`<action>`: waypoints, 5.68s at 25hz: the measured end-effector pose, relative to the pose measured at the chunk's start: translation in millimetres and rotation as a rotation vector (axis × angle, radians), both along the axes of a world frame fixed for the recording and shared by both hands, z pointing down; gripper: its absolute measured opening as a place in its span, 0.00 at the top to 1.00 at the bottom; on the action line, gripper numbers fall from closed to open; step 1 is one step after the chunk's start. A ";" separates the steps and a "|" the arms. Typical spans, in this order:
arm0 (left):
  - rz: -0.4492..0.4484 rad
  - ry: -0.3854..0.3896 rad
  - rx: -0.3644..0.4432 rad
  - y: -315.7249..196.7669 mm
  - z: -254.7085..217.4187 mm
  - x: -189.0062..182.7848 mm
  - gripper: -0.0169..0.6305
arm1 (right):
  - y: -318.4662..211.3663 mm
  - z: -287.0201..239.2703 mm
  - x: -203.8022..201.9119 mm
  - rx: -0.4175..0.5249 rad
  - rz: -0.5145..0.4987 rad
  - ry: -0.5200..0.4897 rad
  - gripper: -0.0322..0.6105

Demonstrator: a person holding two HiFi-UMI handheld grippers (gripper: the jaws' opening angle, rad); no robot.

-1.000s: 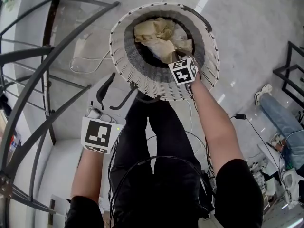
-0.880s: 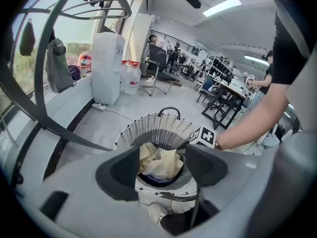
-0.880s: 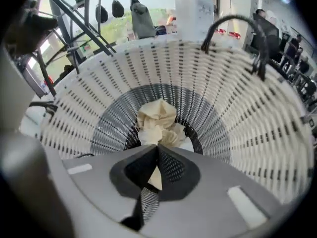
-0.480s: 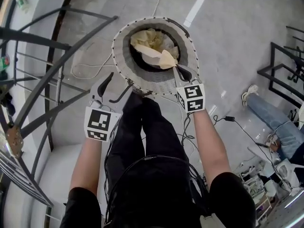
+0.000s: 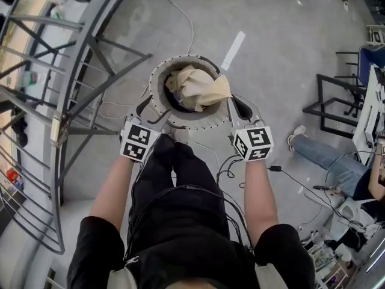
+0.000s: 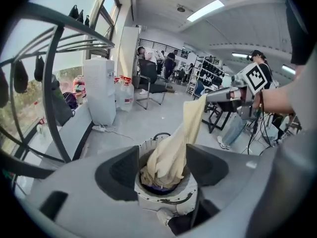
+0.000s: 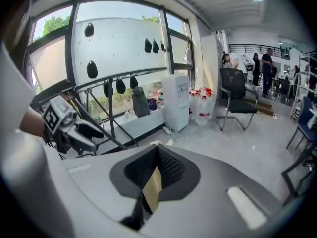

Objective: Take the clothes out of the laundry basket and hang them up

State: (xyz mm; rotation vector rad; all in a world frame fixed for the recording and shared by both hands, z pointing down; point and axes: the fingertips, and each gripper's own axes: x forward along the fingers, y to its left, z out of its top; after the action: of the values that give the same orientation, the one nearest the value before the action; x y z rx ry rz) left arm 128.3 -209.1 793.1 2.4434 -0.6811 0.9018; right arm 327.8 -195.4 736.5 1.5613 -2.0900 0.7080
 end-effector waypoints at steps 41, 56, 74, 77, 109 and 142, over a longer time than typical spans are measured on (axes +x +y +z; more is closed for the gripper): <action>0.473 -0.054 -0.193 58.0 82.7 149.6 0.96 | 99.2 -438.5 -1.1 0.586 -0.140 -0.249 0.93; 0.041 0.228 -0.024 -80.9 -118.6 56.8 0.96 | 91.9 -376.1 45.6 0.471 0.035 -0.090 0.93; -0.001 0.338 0.578 -71.5 -499.5 -15.1 0.96 | 34.9 -433.3 34.0 0.576 -0.057 0.191 0.93; 0.006 0.327 0.654 -58.9 -548.4 -16.4 0.96 | 29.0 -452.0 27.3 0.610 -0.106 0.160 0.93; -0.685 0.050 1.010 89.3 -713.8 -356.3 0.96 | -13.0 -595.1 -407.5 0.857 -0.870 -0.193 0.93; -1.106 -0.367 1.162 261.6 -747.7 -826.2 0.96 | 86.4 -627.6 -941.5 0.930 -1.166 -0.146 0.93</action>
State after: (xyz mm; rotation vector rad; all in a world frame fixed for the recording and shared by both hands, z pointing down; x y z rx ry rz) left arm -697.9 52.5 45.4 1.9403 -2.8948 0.4631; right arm -613.7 -109.0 108.9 0.2744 -3.0467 -0.6564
